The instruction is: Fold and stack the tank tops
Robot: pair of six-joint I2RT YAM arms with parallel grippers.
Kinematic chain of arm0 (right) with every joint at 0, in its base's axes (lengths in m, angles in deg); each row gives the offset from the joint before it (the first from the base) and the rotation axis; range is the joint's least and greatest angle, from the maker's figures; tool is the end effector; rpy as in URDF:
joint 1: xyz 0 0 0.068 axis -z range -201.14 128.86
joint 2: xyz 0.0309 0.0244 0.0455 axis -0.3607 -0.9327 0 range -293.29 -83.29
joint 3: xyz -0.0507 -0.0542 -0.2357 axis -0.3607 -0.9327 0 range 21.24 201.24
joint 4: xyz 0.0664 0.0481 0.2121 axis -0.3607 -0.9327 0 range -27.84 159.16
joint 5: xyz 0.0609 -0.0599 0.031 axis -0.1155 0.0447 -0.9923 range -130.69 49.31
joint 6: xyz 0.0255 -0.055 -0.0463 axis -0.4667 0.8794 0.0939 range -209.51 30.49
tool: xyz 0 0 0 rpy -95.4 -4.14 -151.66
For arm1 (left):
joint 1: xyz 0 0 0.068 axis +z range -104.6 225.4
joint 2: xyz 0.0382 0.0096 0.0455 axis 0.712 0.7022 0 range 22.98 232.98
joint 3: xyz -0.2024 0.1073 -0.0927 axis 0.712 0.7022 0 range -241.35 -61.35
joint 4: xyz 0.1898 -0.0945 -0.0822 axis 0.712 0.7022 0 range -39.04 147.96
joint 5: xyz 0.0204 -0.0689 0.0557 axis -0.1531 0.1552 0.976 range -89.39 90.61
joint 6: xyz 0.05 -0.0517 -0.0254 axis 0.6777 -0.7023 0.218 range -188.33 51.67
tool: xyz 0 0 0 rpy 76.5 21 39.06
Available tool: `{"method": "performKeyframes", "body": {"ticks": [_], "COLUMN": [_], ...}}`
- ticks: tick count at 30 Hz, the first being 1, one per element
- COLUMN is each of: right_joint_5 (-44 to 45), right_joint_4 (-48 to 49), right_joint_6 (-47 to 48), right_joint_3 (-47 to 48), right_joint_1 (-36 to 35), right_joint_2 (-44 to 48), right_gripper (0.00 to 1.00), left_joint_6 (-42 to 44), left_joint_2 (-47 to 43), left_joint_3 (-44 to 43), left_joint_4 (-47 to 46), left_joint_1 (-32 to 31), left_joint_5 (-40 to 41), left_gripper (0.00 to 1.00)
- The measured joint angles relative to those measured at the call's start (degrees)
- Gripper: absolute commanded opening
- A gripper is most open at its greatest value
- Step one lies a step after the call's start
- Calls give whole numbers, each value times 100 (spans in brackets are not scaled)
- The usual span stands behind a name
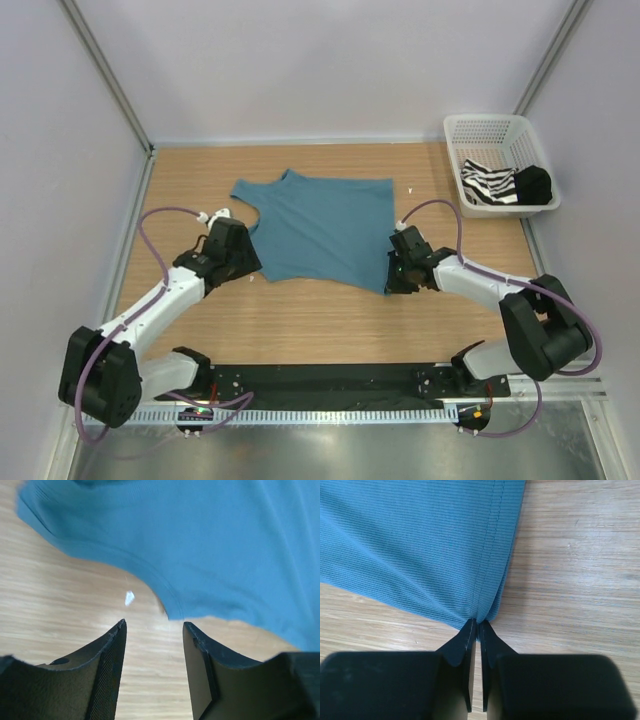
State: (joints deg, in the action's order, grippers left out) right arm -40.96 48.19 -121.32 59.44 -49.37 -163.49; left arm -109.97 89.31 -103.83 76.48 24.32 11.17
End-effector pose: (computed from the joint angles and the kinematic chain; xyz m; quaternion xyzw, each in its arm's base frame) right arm 0.2091 0.1126 0.1291 0.0299 0.9719 0.1189 0.2011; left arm 0.2180 -0.0712 0.1972 -0.1982 0.9131 -0.1063 0.3401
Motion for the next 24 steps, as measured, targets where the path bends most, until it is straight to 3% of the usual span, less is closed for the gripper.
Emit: {"method": "performKeyframes", "body": {"ticks": [7,19,21,22,23,24], "right_joint_5": [42,44,46,46,48,48], "right_joint_4": [-76,-164,-184,-188,-188,-195], "right_joint_6": [-2,-2,-2,-2,-2,-2], "right_joint_3": [0,0,0,0,0,0], "right_joint_1": [-13,-17,-17,-17,-17,-17], "right_joint_2": [114,210,227,236,238,238], "right_gripper": [4,4,4,3,3,3], "left_joint_6": [-264,-234,-225,-225,-221,-229], "left_joint_2": [389,1766,1871,1921,1958,1989], "left_joint_3": [372,85,33,26,24,22], "left_joint_4": [-109,-831,-955,-1023,-1075,-1121], "left_joint_1": [-645,-704,-704,-704,-704,-704], "left_joint_5": [-225,-444,-476,-490,-516,-549], "left_gripper": [50,48,36,27,11,5]}}
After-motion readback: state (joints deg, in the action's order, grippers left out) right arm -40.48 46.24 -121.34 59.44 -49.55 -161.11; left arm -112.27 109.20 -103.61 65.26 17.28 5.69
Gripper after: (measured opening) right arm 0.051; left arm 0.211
